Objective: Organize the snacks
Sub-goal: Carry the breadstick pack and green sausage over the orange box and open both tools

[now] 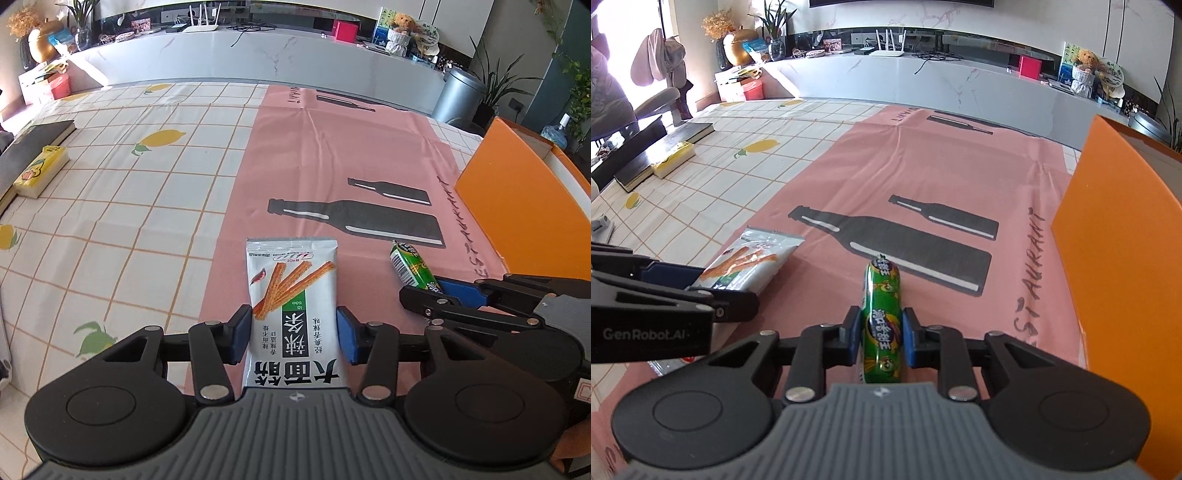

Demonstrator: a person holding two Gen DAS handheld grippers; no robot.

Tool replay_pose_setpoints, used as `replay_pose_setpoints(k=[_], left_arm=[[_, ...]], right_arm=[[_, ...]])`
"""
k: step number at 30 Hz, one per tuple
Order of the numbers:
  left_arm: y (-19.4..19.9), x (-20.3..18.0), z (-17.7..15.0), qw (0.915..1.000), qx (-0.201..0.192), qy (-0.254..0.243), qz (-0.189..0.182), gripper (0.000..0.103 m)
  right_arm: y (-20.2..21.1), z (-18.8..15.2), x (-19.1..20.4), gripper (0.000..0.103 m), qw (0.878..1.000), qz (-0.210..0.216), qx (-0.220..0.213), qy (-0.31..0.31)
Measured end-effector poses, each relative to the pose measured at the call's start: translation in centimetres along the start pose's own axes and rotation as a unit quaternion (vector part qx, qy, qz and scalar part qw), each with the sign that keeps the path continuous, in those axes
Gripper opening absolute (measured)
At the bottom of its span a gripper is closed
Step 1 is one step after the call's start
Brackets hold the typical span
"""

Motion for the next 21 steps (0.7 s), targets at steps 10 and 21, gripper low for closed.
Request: replay_pose_setpoints(k=[10, 21], left_arm=[[5.6, -3.0, 0.4, 0.9987, -0.034, 0.004, -0.039, 0.054], [11.0, -9.2, 3.0, 0.9911, -0.089, -0.021, -0.097, 0.054]], right_arm=[[9.2, -2.8, -0.6, 0.020, 0.997, -0.006, -0.035, -0.062], [19.9, -0.3, -4.1, 0.020, 0.990, -0.033, -0.108, -0.083]])
Point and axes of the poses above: each gripper's, at about its wrist camera, not at the fingertips, and y roughly against the way its jaws point, x to its left, z to its top, the point moved 5 cm from there along -y, roughly the way its jaws point, and after that the axes turned 13 degrees about -x, right-handed, at the moved point
